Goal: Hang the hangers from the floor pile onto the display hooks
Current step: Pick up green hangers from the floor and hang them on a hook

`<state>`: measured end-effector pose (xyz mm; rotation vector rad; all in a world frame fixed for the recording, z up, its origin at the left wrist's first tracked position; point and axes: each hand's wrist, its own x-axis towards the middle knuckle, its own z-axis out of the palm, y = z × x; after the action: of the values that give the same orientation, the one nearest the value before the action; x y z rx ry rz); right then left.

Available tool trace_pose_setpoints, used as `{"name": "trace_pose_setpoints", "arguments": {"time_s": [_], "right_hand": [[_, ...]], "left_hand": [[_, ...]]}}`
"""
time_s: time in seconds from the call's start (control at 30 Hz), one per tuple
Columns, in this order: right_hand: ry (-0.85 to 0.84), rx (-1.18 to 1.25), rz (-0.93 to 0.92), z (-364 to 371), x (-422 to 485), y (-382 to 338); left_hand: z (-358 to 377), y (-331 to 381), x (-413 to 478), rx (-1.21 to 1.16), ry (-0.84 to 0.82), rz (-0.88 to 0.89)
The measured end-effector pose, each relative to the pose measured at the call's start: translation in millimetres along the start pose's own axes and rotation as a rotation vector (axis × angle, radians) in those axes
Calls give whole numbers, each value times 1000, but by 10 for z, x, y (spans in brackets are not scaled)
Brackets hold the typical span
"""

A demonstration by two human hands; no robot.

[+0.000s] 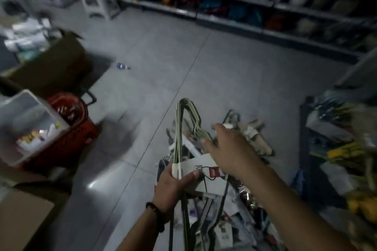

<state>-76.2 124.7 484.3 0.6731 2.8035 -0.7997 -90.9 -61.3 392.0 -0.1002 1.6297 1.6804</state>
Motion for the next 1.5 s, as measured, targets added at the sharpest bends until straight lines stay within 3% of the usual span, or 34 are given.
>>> {"name": "trace_pose_setpoints", "arguments": {"time_s": [0.27,0.53,0.67,0.9,1.0,1.33,1.5], "right_hand": [[491,-173,101,-1897,-1159,-405],[690,-104,341,-2621,-2730,-679],[798,-94,494,-2716,-3725,-836],[1105,-291,832,-2484,-5635,-1133],[1209,-332,884,-2357,-6453,-1240],[1386,-263,1150,-1686,-9226,-1546],[1435,-356,1257,-1346,-10327,-1706]], "left_hand": [[974,1811,-1201,224,-239,390],[1548,2656,-2228,270,-644,448],[1839,2614,-2855,369,-825,437],[2260,2208,-4405,496,-1159,519],[2427,1930,-5000,507,-1250,547],[2807,802,-7345,499,-1532,963],[2960,253,-8307,551,-1588,1048]]}}
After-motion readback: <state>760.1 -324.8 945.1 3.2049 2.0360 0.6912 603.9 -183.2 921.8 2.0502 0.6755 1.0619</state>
